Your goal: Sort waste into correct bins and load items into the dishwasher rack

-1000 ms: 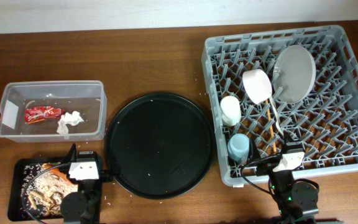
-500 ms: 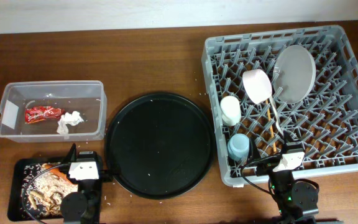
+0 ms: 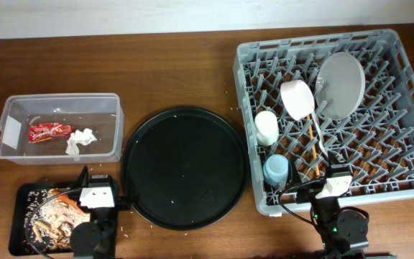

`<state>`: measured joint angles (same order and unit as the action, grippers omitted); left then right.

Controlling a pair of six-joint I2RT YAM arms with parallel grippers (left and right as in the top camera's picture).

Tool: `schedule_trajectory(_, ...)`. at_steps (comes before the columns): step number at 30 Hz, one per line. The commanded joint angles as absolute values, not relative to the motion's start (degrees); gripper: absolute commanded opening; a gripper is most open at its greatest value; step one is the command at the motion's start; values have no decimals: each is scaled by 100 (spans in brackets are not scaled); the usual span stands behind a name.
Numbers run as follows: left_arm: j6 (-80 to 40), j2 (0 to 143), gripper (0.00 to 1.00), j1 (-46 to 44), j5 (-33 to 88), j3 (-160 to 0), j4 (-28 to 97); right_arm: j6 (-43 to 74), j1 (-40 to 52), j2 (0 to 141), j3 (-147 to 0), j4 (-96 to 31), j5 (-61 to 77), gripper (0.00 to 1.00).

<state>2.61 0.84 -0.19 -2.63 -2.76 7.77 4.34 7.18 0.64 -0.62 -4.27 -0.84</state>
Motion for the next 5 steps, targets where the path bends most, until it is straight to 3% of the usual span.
schedule_trajectory(1, 355, 30, 99, 8, -281, -202, 777, 458, 749, 25, -32, -458, -110, 99)
schedule_trajectory(5, 355, 30, 99, 8, -281, -202, 777, 458, 749, 25, -32, -458, -110, 99)
